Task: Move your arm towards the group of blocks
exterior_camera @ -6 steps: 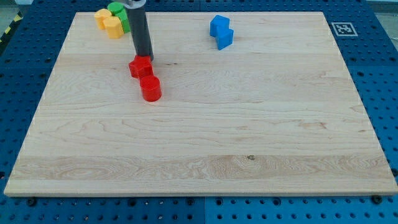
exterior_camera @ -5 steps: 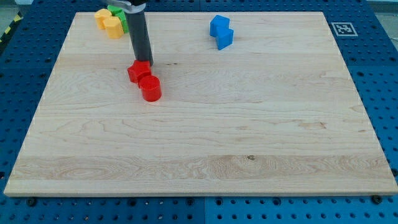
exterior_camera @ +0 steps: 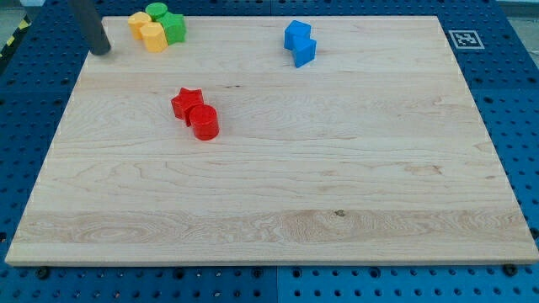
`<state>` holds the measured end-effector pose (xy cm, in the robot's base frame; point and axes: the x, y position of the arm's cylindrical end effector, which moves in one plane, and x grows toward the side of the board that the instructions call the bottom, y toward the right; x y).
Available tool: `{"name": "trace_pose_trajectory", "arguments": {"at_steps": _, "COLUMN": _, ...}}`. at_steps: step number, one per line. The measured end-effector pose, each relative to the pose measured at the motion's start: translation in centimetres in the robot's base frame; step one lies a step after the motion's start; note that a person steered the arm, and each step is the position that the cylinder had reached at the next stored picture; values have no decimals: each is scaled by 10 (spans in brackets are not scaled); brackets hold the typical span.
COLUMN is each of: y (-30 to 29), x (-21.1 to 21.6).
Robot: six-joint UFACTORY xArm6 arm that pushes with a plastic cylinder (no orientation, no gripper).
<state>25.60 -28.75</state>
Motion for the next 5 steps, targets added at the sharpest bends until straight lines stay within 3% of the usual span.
{"name": "trace_pose_trajectory", "arguments": {"at_steps": 1, "y": 0, "x": -63}}
{"name": "trace_pose_trajectory", "arguments": {"at_steps": 5, "y": 32, "x": -64}}
